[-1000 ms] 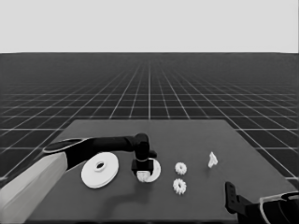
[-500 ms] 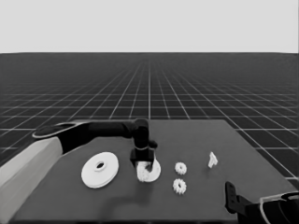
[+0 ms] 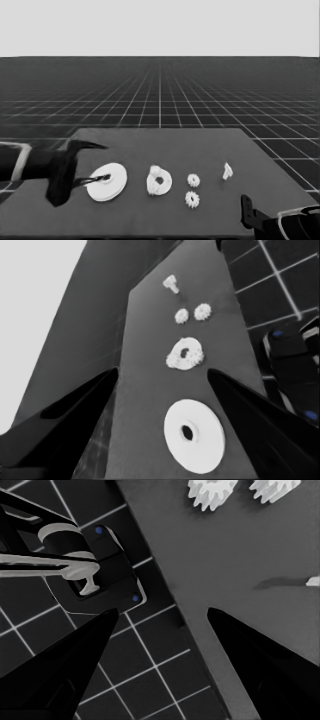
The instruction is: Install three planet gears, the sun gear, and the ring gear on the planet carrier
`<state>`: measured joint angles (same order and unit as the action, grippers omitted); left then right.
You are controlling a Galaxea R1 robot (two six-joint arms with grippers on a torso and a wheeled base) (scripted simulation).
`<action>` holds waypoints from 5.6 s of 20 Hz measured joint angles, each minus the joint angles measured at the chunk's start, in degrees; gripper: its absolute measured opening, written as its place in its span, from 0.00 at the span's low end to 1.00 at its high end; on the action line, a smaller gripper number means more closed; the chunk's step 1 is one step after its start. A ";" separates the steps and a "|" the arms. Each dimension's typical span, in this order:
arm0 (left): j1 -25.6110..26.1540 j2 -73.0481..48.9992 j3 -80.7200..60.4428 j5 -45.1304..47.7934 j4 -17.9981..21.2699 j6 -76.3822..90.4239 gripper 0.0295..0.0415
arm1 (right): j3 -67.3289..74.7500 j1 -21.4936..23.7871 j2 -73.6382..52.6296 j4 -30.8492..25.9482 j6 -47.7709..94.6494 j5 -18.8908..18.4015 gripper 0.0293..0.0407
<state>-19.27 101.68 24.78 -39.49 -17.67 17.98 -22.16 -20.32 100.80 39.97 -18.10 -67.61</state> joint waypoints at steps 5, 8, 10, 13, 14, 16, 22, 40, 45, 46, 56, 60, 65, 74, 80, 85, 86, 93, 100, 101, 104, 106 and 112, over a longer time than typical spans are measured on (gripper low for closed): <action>-0.31 -1.05 -0.79 0.68 -0.09 1.97 0.75 | -21.19 17.54 38.82 -20.59 -61.23 -26.02 0.85; -0.33 -1.11 -0.83 0.73 -0.10 2.09 0.75 | -32.24 18.28 44.43 -25.57 -69.36 -22.98 0.81; -0.34 -1.12 -0.84 0.73 -0.10 2.11 0.75 | -34.32 18.33 45.28 -26.38 -70.39 -22.42 0.81; -0.34 -1.13 -0.84 0.74 -0.10 2.12 0.75 | -37.38 12.77 46.05 -20.72 -69.11 -21.71 0.81; -0.34 -1.13 -0.84 0.74 -0.10 2.12 0.75 | -39.47 9.03 46.51 -17.41 -67.78 -20.98 0.81; -0.34 -1.13 -0.84 0.74 -0.10 2.12 0.75 | -41.99 5.98 47.12 -14.62 -66.28 -19.89 0.81; -0.34 -1.13 -0.84 0.74 -0.10 2.12 0.75 | -43.40 4.67 47.49 -13.32 -65.49 -19.20 0.81; -0.34 -1.13 -0.84 0.74 -0.10 2.12 0.75 | -35.54 18.13 45.71 -26.58 -70.81 -22.14 0.17; -0.34 -1.13 -0.84 0.74 -0.10 2.12 0.75 | -58.90 20.51 62.09 -29.11 -63.95 -20.85 0.17; -0.34 -1.13 -0.84 0.74 -0.10 2.12 0.75 | -62.14 20.64 63.98 -29.30 -62.57 -20.64 0.17; -0.34 -1.13 -0.84 0.74 -0.10 2.12 0.75 | -72.02 12.71 67.97 -22.04 -57.35 -17.73 0.17; -0.34 -1.13 -0.84 0.74 -0.10 2.12 0.75 | -72.90 11.90 68.24 -21.22 -56.85 -17.27 0.17; -0.34 -1.13 -0.84 0.74 -0.10 2.12 0.75 | -73.00 11.81 68.26 -21.12 -56.80 -17.21 0.77; -0.34 -1.13 -0.84 0.74 -0.10 2.12 0.75 | -68.32 17.37 66.93 -26.33 -59.58 -19.57 0.81; -0.34 -1.13 -0.84 0.74 -0.10 2.12 0.75 | -67.20 20.60 66.69 -29.41 -60.30 -20.28 0.81; -0.34 -1.13 -0.84 0.74 -0.10 2.12 0.75 | -56.74 21.67 50.96 -30.67 -55.05 -19.65 0.81; -0.34 -1.13 -0.84 0.74 -0.10 2.12 0.75 | -56.39 21.78 49.35 -30.82 -53.90 -19.51 0.81; -0.34 -1.13 -0.84 0.74 -0.10 2.12 0.75 | -57.96 17.45 48.04 -26.50 -51.16 -17.45 0.81; -0.34 -1.13 -0.84 0.74 -0.10 2.12 0.75 | -63.21 10.47 49.87 -20.83 -48.64 -14.01 0.81; -0.34 -1.13 -0.84 0.74 -0.10 2.12 0.75 | -63.27 10.42 49.89 -20.77 -48.61 -13.97 0.81; -0.34 -1.13 -0.84 0.74 -0.10 2.12 0.75 | -63.34 10.37 49.91 -20.71 -48.58 -13.92 0.18; -0.34 -1.13 -0.84 0.74 -0.10 2.12 0.75 | -63.35 10.38 49.92 -20.70 -48.58 -13.92 0.15; -0.34 -1.13 -0.84 0.74 -0.10 2.12 0.75 | -63.35 10.38 49.92 -20.70 -48.58 -13.92 0.15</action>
<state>-19.61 100.55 23.94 -38.76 -17.77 20.10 -85.51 -9.94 150.72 19.28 -66.67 -81.53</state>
